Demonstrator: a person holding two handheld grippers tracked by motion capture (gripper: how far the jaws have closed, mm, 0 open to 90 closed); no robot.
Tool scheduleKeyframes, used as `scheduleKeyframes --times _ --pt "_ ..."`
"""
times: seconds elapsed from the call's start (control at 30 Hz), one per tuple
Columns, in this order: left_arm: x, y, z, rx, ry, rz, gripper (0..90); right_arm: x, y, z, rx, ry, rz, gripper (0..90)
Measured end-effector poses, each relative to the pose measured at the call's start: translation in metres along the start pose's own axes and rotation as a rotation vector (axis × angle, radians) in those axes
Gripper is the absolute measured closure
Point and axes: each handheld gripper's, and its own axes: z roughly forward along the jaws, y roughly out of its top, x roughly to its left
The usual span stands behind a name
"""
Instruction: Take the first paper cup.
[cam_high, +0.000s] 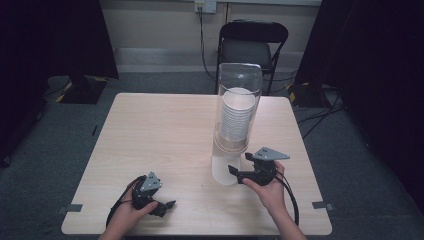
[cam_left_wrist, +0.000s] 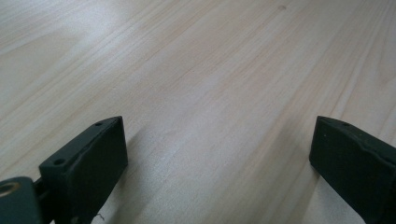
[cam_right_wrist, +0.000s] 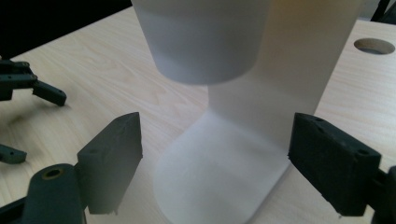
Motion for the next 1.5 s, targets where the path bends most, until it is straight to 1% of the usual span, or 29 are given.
scheduleKeyframes --times 0.23,0.3,0.43,0.53,0.73,0.8,0.83,0.9,1.0,1.07,1.13,1.2,1.27,1.33,1.4,1.47,1.5 --pt "0.000 0.000 0.000 0.001 -0.001 0.000 3.5 -0.001 0.009 0.001 -0.011 0.002 0.004 16.9" --pt "0.000 0.000 0.001 0.000 -0.004 -0.007 3.3 -0.001 0.012 0.001 -0.015 0.000 -0.005 16.9" --pt "0.000 0.000 0.001 0.001 -0.004 -0.007 3.2 0.001 0.018 0.001 -0.015 -0.004 -0.017 16.9" --pt "0.000 0.000 0.000 0.002 -0.004 -0.005 3.2 0.002 0.022 0.002 -0.018 0.003 -0.025 16.9" --pt "0.000 0.000 0.001 0.002 -0.004 -0.006 3.2 0.003 0.030 0.004 -0.041 0.003 -0.035 16.9" --pt "0.000 0.000 0.001 0.001 -0.004 -0.006 3.2 0.003 0.031 0.005 -0.035 0.003 -0.035 17.0" --pt "0.000 0.000 0.000 0.003 -0.004 -0.003 3.2 0.003 0.031 0.006 -0.038 0.003 -0.035 17.0" --pt "0.000 0.000 0.001 0.000 -0.004 -0.007 3.2 0.003 0.032 0.007 -0.061 0.000 -0.041 17.0" --pt "0.000 0.000 0.001 0.001 -0.004 -0.006 3.2 0.004 0.033 0.008 -0.060 -0.005 -0.043 17.0" --pt "0.000 0.000 0.000 0.003 -0.004 -0.003 3.2 0.004 0.034 0.013 -0.053 0.000 -0.033 17.7" --pt "0.000 0.000 0.001 0.000 -0.004 -0.007 3.2 0.005 0.034 0.016 -0.062 -0.002 -0.041 17.9" --pt "0.000 0.000 0.001 0.000 -0.003 -0.007 3.1 0.006 0.034 0.020 -0.082 -0.006 -0.038 19.2" --pt "0.000 0.000 0.000 0.003 -0.004 -0.003 3.1 0.006 0.033 0.023 -0.091 -0.014 -0.038 19.8" --pt "0.000 0.000 0.000 0.003 -0.004 -0.003 3.1 0.008 0.032 0.025 -0.094 -0.008 -0.033 20.7" --pt "0.000 0.000 0.000 0.003 -0.005 -0.003 3.1 0.008 0.031 0.028 -0.109 -0.003 -0.028 22.8" --pt "0.000 0.000 0.000 0.007 -0.004 0.001 3.1 0.009 0.031 0.028 -0.119 -0.022 -0.029 24.0" --pt "0.000 0.000 0.000 0.007 -0.004 0.001 3.1 0.008 0.031 0.028 -0.122 -0.027 -0.031 27.4"
